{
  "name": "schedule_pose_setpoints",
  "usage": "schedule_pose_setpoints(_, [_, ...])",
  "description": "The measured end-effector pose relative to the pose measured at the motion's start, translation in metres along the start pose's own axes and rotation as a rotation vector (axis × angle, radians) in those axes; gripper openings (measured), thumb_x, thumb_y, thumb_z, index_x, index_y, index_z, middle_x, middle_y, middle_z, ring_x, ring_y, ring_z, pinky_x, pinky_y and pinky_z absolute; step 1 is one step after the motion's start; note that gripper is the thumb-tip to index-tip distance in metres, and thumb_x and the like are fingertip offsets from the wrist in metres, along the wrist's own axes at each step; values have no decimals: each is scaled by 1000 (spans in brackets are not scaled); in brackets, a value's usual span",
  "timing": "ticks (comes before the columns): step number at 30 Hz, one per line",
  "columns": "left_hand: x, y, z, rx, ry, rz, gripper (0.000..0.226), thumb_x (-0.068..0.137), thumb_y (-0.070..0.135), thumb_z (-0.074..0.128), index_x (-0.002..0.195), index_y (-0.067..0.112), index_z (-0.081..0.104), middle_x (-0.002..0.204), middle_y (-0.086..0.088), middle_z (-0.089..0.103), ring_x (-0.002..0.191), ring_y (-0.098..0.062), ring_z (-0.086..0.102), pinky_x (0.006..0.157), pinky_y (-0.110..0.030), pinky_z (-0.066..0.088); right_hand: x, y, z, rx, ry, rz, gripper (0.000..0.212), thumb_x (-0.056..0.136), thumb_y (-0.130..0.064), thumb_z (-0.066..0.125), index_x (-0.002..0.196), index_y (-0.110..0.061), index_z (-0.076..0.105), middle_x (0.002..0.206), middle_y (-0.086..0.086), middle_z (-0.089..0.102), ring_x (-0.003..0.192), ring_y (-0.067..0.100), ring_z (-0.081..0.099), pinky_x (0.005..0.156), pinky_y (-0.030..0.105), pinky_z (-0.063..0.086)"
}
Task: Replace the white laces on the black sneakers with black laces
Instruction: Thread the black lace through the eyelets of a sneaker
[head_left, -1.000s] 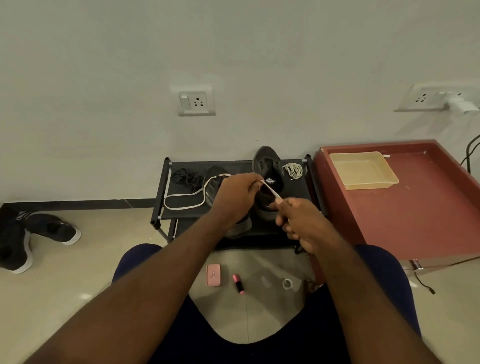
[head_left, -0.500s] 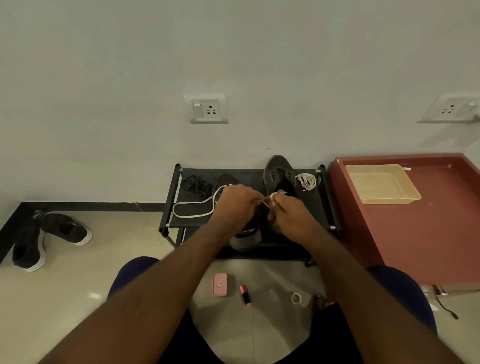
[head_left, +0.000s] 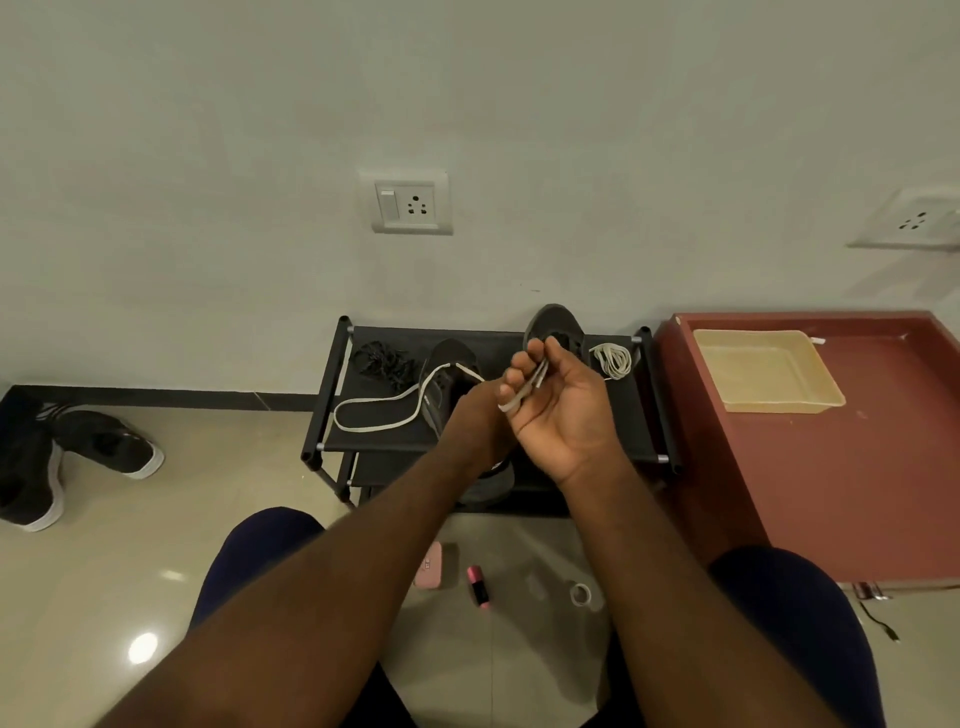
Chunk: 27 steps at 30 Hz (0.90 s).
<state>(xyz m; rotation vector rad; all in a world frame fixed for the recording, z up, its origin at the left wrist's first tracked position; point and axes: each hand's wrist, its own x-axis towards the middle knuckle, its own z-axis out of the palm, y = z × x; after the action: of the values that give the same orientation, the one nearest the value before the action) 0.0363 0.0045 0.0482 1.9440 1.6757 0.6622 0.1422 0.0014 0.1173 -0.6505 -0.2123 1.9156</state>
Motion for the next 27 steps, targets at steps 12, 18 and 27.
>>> schedule_pose_setpoints(12, [4,-7,29,104,-119,-267,45,96,9,52,139,16,44,160,-27,8,94,-41,63,74,-42,52,64,20,0,-685,427,-488,26,104,-20,49,112,-4,68,109,4,70,101,11,63,95,23,46])
schedule_pose_setpoints(18, [-4,-15,33,242,-190,-260,48,95,13,52,143,17,47,159,-19,22,102,-38,62,80,-44,51,64,10,-27,-2165,53,-261,22,105,-18,44,87,-15,55,91,8,63,86,21,58,85,37,46])
schedule_pose_setpoints(27, [-34,-14,45,220,-173,-333,96,89,8,58,156,19,-11,127,-16,58,102,-35,61,83,-44,49,38,-40,-27,-2220,134,292,31,104,-23,46,82,-5,57,75,6,57,62,19,52,57,29,43])
